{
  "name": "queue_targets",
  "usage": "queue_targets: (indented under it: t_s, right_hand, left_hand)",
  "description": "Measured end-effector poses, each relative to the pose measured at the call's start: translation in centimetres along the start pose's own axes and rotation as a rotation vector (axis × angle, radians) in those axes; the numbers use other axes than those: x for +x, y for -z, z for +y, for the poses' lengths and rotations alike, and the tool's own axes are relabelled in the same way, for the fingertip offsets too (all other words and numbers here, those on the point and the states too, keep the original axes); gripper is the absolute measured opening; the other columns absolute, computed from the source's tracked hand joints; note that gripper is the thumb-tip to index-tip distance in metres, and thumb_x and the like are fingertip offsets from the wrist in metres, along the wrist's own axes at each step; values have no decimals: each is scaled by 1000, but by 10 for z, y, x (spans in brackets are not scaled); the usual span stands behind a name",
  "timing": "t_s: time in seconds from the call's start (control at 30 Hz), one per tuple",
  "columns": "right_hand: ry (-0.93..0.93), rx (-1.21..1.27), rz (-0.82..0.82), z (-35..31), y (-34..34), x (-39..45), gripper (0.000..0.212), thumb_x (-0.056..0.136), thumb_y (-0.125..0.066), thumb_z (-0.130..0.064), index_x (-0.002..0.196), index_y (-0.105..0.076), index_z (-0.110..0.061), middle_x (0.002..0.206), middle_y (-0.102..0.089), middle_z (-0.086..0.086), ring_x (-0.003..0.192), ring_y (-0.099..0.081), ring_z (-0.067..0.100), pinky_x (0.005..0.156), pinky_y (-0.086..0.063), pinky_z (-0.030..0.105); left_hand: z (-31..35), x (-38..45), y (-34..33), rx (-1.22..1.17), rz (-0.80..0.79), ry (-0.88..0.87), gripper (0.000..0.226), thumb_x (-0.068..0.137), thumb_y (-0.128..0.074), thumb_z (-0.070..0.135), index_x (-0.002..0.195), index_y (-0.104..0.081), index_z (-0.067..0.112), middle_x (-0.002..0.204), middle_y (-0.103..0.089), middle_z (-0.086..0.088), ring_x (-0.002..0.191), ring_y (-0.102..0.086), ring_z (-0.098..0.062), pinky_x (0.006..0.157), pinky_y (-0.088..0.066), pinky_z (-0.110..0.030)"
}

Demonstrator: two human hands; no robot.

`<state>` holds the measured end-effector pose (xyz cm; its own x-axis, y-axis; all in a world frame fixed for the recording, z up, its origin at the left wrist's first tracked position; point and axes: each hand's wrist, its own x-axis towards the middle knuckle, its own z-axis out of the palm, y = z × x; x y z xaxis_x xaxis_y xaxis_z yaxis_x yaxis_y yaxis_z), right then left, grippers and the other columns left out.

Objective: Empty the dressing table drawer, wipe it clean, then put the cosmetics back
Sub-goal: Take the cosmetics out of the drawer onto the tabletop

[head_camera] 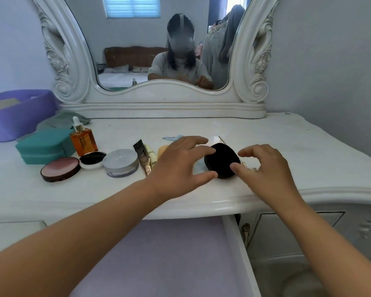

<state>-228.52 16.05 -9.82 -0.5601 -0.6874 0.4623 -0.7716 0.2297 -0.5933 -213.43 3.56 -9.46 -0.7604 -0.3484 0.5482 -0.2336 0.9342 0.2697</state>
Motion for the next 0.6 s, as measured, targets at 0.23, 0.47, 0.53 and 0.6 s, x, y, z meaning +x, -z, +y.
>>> queue_targets:
  t_s: [0.23, 0.47, 0.53, 0.6]
  right_hand:
    - [240, 143, -248, -65, -17, -53, 25, 75, -71, -29, 99, -64, -24, 100, -56, -13, 99, -43, 1, 80, -28, -2]
    - [469, 136, -653, -101, -88, -104, 28, 80, -64, -40, 104, -59, -27, 98, -48, -18, 97, -38, -3, 83, -27, 1]
    - [518, 106, -748, -106, -110, -115, 30, 82, -62, -38, 109, -57, -24, 104, -50, -13, 102, -37, 2, 86, -30, 8]
    - [552, 58, -836, -110, -128, -123, 34, 85, -60, -38, 114, -55, -21, 111, -52, -5, 106, -38, 8, 89, -33, 18]
  left_hand:
    - [-39, -93, 61, -1, -45, 101, 42, 76, -56, 54, 111, -62, 31, 112, -59, 14, 102, -54, 1, 84, -48, -25]
    - [-76, -183, 104, 37, -268, 342, 14, 74, -62, 46, 80, -65, 34, 85, -58, 17, 73, -57, -4, 65, -52, -27]
    - [-76, -202, 105, 101, -366, 350, 21, 72, -54, 52, 72, -64, 33, 73, -56, 17, 67, -55, -2, 61, -49, -24]
    - [-78, -219, 98, 161, -543, 356, 18, 77, -60, 45, 83, -69, 31, 79, -57, 17, 74, -56, -2, 65, -46, -22]
